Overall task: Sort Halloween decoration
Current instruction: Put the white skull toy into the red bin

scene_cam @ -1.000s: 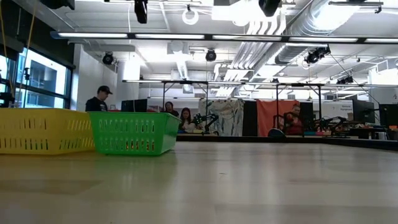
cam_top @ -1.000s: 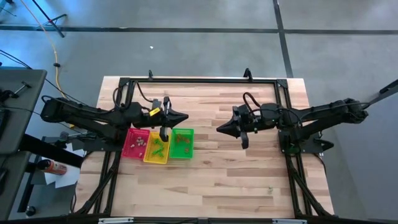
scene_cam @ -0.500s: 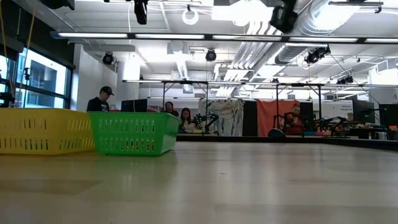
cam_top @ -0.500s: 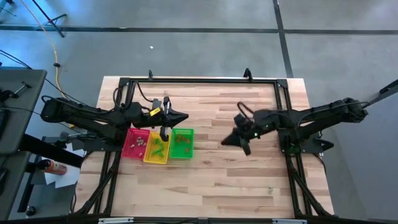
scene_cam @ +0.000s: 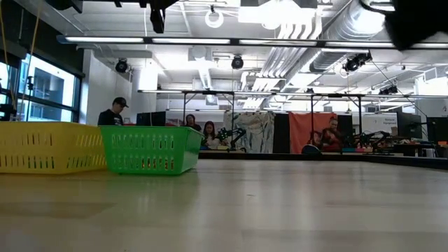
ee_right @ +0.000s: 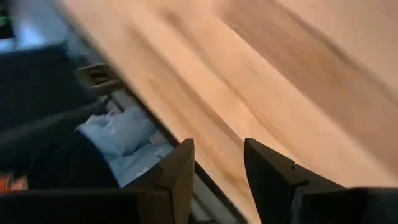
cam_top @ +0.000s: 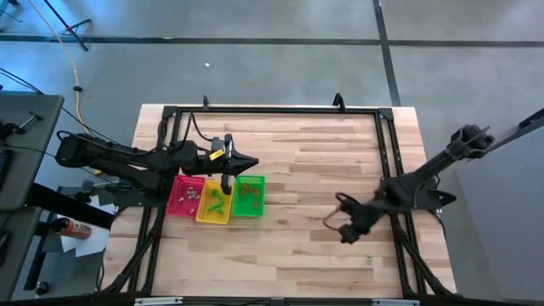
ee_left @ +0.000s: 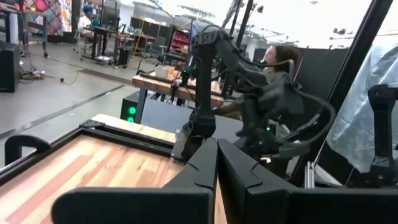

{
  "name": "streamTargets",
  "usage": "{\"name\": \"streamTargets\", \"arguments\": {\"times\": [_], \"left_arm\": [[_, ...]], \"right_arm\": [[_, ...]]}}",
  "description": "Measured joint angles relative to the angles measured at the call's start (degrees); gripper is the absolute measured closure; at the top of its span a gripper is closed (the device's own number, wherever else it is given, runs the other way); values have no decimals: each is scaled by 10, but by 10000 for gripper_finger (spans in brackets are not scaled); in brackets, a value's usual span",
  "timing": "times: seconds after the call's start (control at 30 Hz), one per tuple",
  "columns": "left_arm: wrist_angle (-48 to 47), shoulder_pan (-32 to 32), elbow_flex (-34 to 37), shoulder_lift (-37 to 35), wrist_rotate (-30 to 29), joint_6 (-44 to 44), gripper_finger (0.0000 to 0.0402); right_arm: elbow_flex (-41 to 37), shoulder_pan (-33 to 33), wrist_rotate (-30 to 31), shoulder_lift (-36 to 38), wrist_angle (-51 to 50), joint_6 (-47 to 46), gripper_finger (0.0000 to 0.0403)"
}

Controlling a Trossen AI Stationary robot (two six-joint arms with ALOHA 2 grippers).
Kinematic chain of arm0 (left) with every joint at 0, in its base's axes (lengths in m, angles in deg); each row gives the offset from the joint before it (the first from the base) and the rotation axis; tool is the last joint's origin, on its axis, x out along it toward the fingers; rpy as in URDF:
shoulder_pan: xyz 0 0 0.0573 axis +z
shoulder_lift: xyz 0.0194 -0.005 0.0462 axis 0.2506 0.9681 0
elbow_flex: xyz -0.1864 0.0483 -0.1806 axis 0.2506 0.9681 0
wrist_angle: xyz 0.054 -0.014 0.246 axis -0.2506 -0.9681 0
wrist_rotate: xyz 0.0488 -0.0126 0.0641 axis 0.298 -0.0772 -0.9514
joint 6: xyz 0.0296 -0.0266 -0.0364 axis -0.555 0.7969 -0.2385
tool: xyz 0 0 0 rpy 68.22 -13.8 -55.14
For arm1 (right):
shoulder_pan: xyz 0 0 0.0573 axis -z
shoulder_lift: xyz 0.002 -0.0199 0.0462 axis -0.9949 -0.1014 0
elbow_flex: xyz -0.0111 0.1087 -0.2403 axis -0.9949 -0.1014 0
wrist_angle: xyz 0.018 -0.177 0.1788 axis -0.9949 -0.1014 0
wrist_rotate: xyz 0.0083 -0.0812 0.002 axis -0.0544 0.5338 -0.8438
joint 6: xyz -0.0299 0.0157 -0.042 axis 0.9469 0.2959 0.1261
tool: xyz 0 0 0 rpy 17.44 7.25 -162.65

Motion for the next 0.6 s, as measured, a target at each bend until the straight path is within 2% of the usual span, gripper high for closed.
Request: {"name": "streamTargets", "arguments": {"times": [0.2, 0.3, 0.4, 0.6], "left_arm": [[-4, 0, 0, 0, 0, -2, 402], [-4, 0, 0, 0, 0, -14, 401], [-4, 0, 0, 0, 0, -15, 401], [-4, 0, 0, 0, 1, -15, 401]], "right_arm": [[-67, -130, 32, 0, 1, -321, 267], [-86, -182, 33, 0, 3, -429, 267], [-91, -209, 27, 0, 0, -451, 267], [-80, -207, -10, -24, 21, -465, 267]]}}
